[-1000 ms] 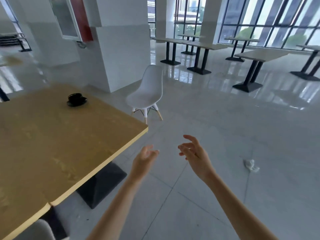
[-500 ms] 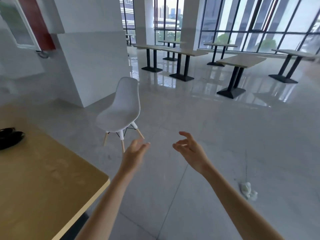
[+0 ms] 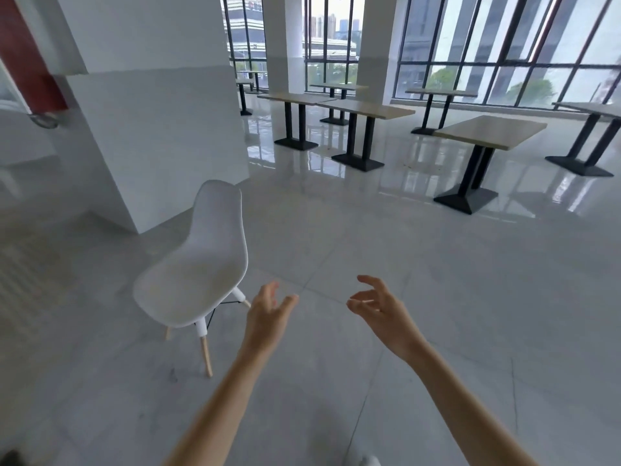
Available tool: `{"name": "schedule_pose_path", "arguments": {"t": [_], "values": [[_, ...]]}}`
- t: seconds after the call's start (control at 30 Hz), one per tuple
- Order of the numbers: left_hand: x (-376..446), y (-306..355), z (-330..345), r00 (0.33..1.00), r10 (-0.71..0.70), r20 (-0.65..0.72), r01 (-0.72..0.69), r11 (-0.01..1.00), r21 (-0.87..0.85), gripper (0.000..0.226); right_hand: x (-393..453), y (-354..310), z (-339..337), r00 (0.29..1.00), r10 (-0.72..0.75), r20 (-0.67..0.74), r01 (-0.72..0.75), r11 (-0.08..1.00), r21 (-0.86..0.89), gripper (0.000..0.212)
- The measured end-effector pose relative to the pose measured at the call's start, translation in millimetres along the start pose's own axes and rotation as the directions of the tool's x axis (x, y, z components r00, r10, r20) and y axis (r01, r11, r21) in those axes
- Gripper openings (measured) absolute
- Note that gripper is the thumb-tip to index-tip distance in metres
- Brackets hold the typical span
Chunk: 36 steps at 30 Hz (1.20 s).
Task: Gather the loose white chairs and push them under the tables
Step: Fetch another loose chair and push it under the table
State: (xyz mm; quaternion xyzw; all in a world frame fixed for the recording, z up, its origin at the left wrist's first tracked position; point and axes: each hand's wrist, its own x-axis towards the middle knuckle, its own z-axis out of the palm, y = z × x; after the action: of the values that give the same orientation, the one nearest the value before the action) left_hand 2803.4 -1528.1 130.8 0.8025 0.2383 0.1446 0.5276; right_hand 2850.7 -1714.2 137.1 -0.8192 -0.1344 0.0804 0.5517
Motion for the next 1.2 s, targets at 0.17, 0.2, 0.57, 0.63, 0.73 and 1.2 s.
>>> {"name": "schedule_pose_path", "arguments": {"t": [0.17, 0.2, 0.57, 0.63, 0.73, 1.2], "values": [[111.5, 19.9, 63.2, 0.989, -0.14, -0.048, 0.135, 0.987, -0.086, 0.052, 149.9, 21.0, -29.8, 0.993, -0.017, 0.117, 0.024, 0.998, -0.056, 0.046], [132.4, 25.5, 72.9, 0.985, -0.164, -0.059, 0.157, 0.981, -0.112, 0.053, 181.1, 20.5, -34.0, 0.988, -0.029, 0.153, 0.039, 0.997, -0.065, 0.046], [364.4, 38.4, 104.9, 0.887, -0.368, -0.28, 0.355, 0.93, -0.099, 0.039, 454.2, -4.9, -6.4, 0.881, -0.172, 0.441, 0.223, 0.973, -0.065, 0.043], [408.8, 29.1, 108.3, 0.876, -0.388, -0.288, 0.363, 0.922, -0.137, 0.043, 501.0, -2.8, 12.1, 0.854, -0.173, 0.491, 0.233, 0.97, -0.063, 0.044], [479.7, 15.4, 109.3, 0.847, -0.425, -0.319, 0.37, 0.903, -0.219, 0.048, 580.2, -3.4, 42.9, 0.814, -0.189, 0.549, 0.256, 0.965, -0.048, 0.043], [726.5, 4.5, 54.7, 0.607, -0.643, -0.468, 0.518, 0.766, -0.38, 0.05, 871.4, -70.1, 205.4, 0.487, -0.251, 0.837, 0.453, 0.891, 0.003, 0.033]]}}
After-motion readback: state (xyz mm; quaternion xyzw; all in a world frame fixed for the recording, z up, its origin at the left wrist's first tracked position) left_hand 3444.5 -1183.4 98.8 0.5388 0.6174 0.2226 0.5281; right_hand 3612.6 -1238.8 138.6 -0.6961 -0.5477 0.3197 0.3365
